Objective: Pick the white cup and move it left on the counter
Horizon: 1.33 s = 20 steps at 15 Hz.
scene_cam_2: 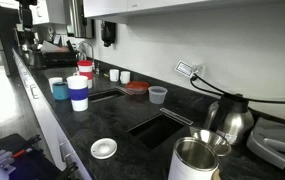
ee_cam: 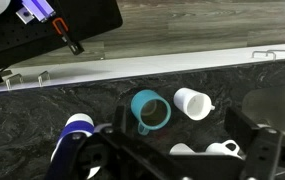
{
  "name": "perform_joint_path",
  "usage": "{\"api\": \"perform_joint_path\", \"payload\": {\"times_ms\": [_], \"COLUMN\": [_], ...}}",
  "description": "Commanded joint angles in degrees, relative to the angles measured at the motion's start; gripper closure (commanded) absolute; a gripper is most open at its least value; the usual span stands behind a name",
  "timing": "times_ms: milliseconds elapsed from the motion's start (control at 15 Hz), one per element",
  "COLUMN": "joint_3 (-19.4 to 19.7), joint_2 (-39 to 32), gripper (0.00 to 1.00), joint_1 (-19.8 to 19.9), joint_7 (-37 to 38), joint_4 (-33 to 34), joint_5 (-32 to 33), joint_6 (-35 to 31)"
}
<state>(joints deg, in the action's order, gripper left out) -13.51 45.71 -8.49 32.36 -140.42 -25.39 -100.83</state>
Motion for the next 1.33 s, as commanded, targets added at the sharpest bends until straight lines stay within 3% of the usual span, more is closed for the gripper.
{"api": "perform_joint_path", "payload": {"times_ms": [0, 333, 1000, 1267], "joint_3": [-0.8, 1.4, 0.2, 1.8], "joint_2": [0.2, 1.6, 0.7, 3.0], "gripper": [0.0, 0.0, 0.0, 0.0], "joint_1": [1.3, 6.1, 5.6, 10.7], "joint_7": [-0.7, -0.4, -0.8, 2.5], "joint_4": [0.2, -2.3, -1.6, -5.3], "joint_5": [-0.7, 4.3, 3.3, 7.3], "joint_6": [0.5, 0.7, 0.3, -2.3]}}
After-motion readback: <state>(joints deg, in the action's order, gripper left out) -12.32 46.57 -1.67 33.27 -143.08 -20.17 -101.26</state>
